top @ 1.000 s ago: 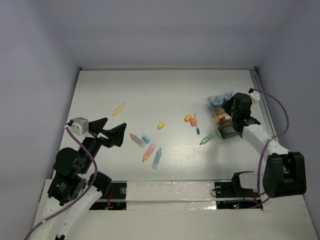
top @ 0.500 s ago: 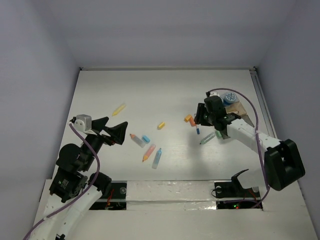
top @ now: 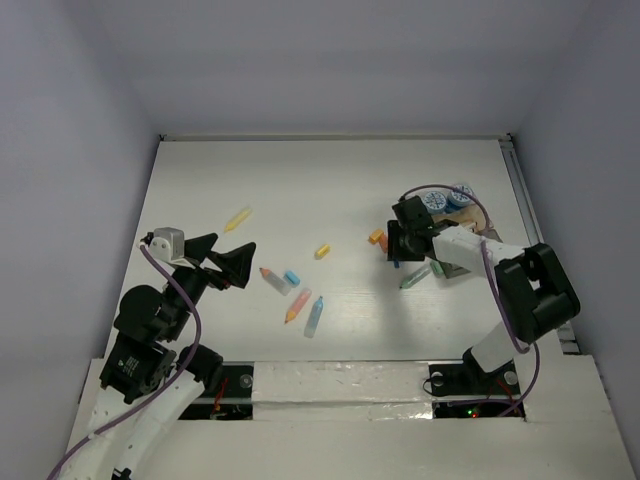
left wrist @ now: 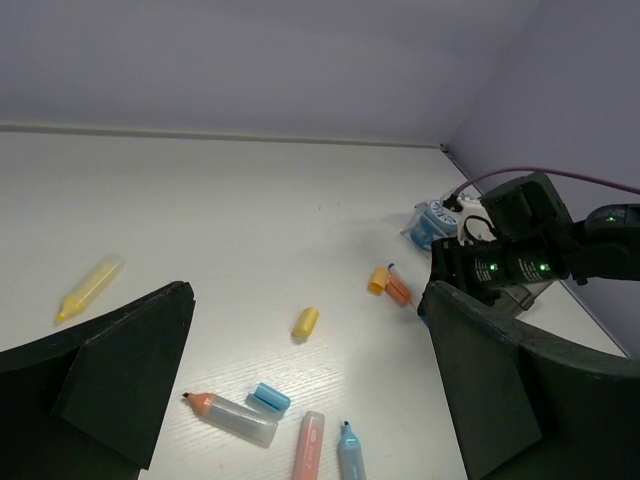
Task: Sort the stationery into containers
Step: Pick up the pen from the center of the board, then place the pen in the storage box.
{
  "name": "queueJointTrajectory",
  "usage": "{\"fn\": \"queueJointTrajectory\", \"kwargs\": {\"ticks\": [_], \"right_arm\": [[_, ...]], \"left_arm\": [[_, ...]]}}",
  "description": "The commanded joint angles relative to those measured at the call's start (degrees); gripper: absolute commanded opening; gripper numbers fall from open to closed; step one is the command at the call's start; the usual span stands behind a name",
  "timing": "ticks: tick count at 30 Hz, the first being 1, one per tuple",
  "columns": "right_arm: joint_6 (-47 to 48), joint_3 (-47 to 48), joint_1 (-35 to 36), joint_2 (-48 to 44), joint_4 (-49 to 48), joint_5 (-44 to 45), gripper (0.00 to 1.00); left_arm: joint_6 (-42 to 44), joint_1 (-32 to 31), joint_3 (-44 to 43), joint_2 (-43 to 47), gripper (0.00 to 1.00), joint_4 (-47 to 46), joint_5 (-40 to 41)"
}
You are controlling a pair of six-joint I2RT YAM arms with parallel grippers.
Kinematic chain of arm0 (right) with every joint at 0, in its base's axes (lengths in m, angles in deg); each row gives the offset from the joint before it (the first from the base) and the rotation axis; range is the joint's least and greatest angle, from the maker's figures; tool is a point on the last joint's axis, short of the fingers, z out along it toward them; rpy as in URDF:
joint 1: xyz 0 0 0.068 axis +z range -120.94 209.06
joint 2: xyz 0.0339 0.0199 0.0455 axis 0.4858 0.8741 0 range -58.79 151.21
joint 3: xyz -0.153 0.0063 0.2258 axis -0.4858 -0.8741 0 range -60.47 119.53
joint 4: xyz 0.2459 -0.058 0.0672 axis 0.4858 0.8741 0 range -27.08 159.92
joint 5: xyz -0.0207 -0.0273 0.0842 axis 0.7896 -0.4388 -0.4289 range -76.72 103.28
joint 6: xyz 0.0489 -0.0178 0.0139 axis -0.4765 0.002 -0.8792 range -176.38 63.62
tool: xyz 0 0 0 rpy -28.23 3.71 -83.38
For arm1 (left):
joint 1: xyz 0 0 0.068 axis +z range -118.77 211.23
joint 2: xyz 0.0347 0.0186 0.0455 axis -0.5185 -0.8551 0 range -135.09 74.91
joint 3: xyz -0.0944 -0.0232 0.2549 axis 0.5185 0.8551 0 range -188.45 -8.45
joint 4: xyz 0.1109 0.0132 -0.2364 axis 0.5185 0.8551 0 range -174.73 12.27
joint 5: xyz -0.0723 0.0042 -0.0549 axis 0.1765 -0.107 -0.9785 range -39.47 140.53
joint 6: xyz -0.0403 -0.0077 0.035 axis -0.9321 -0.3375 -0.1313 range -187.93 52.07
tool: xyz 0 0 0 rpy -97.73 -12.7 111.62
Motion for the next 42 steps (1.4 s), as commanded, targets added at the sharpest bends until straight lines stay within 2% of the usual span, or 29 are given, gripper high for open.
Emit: {"fn": "queueJointTrajectory", "kwargs": {"ticks": [1,7,11,16,20,22,29,31,33,37,42], "right_arm": [[1.2,4.1,0.5,1.3,1.6,3.1,0.52],[1.3,6.8,1.1,5.6,2.6,3.6,0.44],[0.9,7.4,1.1,6.8,2.5,4.9,0.28],[1.4,8.0,1.1,6.9,3.6,5.0,0.17],[1.4,8.5,1.1,6.4,3.7,5.1,0.01],[0.8,7.9,1.1,4.6,2.1,6.4,0.0],[-1.5,3.8,1.1,-10.6,-4.9,10.2,0.0],[-4.1,1.4,1.1,-15.4,-6.4,14.8,0.0],[-7.0,-0.7,-0.5,-18.7,-7.4,20.1,0.0],[-13.2,-7.8,-8.1,-27.9,-14.2,20.6,0.0],[-18.0,-12.8,-14.2,-28.6,-18.5,18.8,0.0]], "left_arm": [[0.9,0.2,0.0,-0.8,0.99,-3.3,-0.9],[0.9,0.2,0.0,-0.6,0.99,-3.3,-0.9],[0.9,0.2,0.0,-0.4,0.99,-3.3,-0.9],[0.9,0.2,0.0,-0.1,0.99,-3.4,-1.0],[0.9,0.2,0.0,0.0,0.99,-3.3,-0.9],[0.9,0.2,0.0,0.2,0.99,-3.3,-0.8],[0.8,0.2,0.0,0.0,0.99,-3.3,-0.8],[0.8,0.2,0.0,0.1,0.99,-3.3,-0.8],[0.8,0.2,0.0,0.3,0.99,-3.2,-0.9],[0.8,0.2,0.0,0.5,0.99,-3.2,-1.0],[0.8,0.2,0.0,0.7,0.99,-3.2,-1.1]]}}
